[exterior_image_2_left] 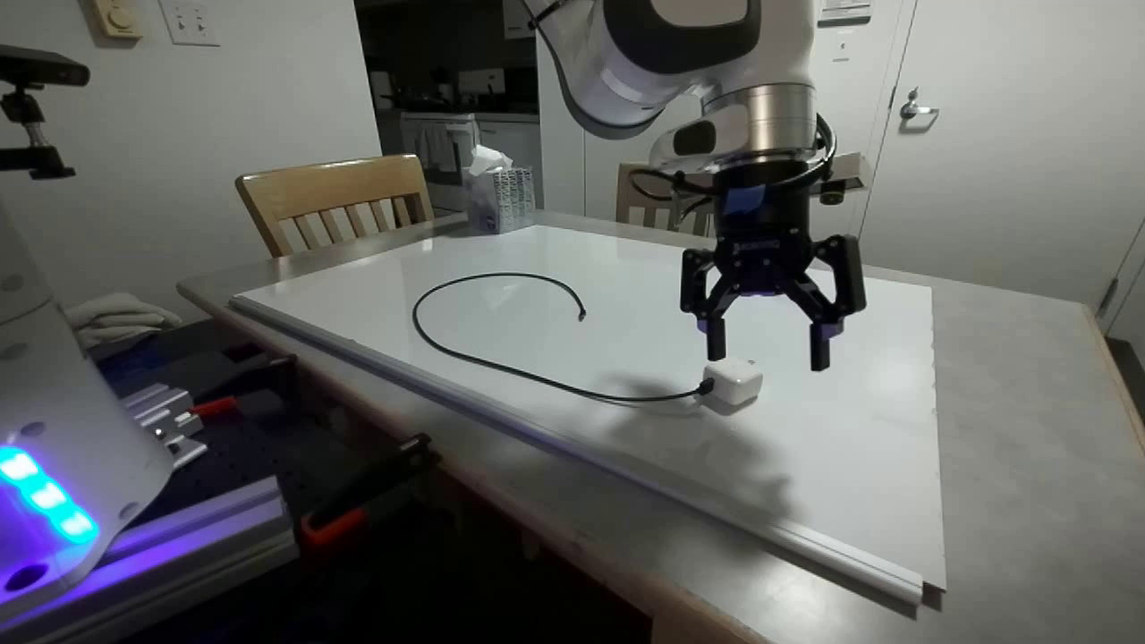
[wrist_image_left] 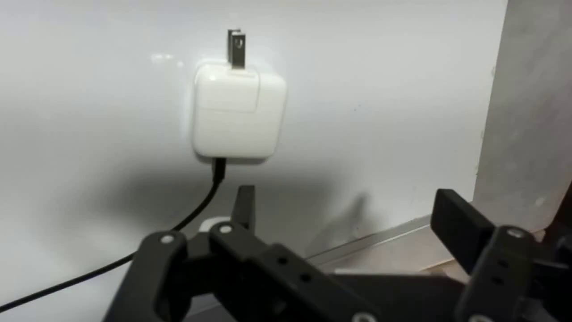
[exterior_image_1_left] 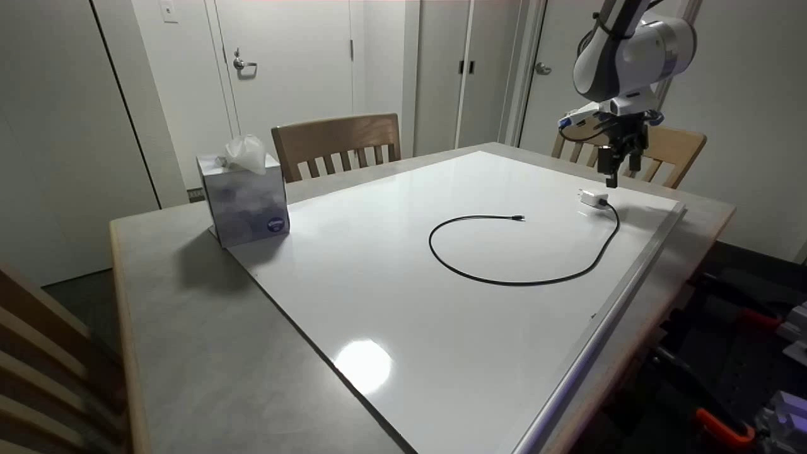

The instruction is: Put the white charger in the center of the table

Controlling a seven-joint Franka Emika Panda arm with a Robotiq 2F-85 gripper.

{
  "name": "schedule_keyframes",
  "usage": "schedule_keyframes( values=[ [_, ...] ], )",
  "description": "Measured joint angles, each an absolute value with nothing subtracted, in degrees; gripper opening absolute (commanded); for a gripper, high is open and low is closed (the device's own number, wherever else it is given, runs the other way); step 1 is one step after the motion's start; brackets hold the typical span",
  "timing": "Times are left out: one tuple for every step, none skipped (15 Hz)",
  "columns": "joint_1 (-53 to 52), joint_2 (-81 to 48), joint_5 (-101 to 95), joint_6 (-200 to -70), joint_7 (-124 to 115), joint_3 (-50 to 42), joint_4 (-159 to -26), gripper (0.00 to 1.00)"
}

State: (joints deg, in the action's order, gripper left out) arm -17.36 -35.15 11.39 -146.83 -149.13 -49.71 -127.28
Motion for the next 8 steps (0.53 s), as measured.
schedule_keyframes(
  values=[
    [-15.4,-33.9,11.4,-148.2,-149.1,-47.9,-127.7,1.0],
    [-13.4,-32.9,11.4,-149.4,-149.1,-45.9,-128.0,1.0],
    [-11.5,-32.0,11.4,-150.4,-149.1,-44.0,-128.3,1.0],
    [-9.8,-31.3,11.4,-151.1,-149.1,-42.2,-128.4,1.0],
    [-8.2,-30.9,11.4,-151.7,-149.1,-40.4,-128.4,1.0],
    [-6.6,-30.4,11.4,-152.0,-149.1,-38.6,-128.5,1.0],
    [-5.1,-30.1,11.4,-152.1,-149.1,-36.8,-128.5,1.0],
    [-3.5,-29.8,11.6,-152.0,-148.9,-34.9,-128.5,1.0]
  ],
)
